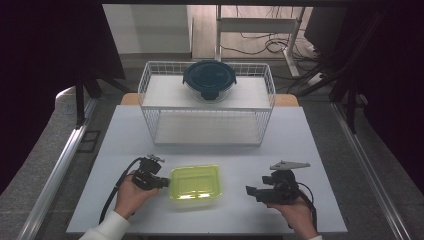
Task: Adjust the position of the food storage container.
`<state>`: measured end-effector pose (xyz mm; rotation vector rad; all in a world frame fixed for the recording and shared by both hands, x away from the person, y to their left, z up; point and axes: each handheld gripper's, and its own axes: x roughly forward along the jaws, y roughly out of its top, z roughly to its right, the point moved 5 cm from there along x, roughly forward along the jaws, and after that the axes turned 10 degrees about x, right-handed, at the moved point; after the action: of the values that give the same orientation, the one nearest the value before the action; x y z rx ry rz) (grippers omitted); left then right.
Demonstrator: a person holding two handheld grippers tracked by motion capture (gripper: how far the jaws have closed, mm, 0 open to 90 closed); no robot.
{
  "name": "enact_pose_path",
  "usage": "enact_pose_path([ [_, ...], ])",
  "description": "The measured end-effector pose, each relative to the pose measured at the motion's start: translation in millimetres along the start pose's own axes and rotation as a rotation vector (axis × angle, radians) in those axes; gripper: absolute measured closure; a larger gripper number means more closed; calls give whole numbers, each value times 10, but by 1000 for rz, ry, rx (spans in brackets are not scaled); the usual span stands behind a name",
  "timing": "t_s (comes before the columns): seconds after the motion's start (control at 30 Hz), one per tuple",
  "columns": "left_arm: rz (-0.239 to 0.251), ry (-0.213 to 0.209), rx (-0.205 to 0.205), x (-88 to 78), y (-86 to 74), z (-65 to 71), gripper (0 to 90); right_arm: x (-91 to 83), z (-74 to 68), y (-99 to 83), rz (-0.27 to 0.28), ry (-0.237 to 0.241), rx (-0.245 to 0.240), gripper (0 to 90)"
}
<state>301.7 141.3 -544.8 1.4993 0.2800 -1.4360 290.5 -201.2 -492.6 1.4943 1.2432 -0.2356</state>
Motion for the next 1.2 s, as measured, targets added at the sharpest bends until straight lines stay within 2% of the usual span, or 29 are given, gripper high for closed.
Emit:
enact_pose_path([
  [0.03,-3,-3,10,3,7,1,900,0,-1,0,-1,2,-1,229],
  [0.13,12,-14,4,19,37,22,900,-1,-5,0,-1,2,-1,229],
  [0.43,8,-26,14,104,123,103,900,2,3,0,0,1,-1,228],
  [0.5,12,-30,25,136,170,143,899,2,8,0,0,-1,2,229],
  [0.67,25,-36,22,187,232,189,899,-8,4,3,6,0,-1,228],
  [0.83,33,-29,19,184,214,188,899,-25,-10,6,9,1,1,229],
  [0.9,46,-13,15,144,193,151,898,-28,-12,10,14,1,3,229],
  [0.93,74,20,7,39,181,95,897,-31,-13,14,19,0,2,229],
  [0.97,74,20,7,39,181,95,897,-31,-13,14,19,0,2,229],
  [1.0,118,41,-5,-100,175,56,896,-45,-17,28,28,4,-1,229],
  [1.03,118,41,-5,-100,175,56,895,-52,-17,36,33,8,-3,229],
  [1.07,157,48,-13,-212,164,44,891,-57,-16,42,38,12,-3,229],
  [1.1,174,44,-15,-254,158,45,885,-61,-11,46,42,13,-6,229],
  [1.17,187,41,-19,-285,153,52,871,-64,-7,49,46,13,-4,229],
  [1.2,198,28,-20,-312,143,69,814,-65,7,55,49,14,-4,229],
])
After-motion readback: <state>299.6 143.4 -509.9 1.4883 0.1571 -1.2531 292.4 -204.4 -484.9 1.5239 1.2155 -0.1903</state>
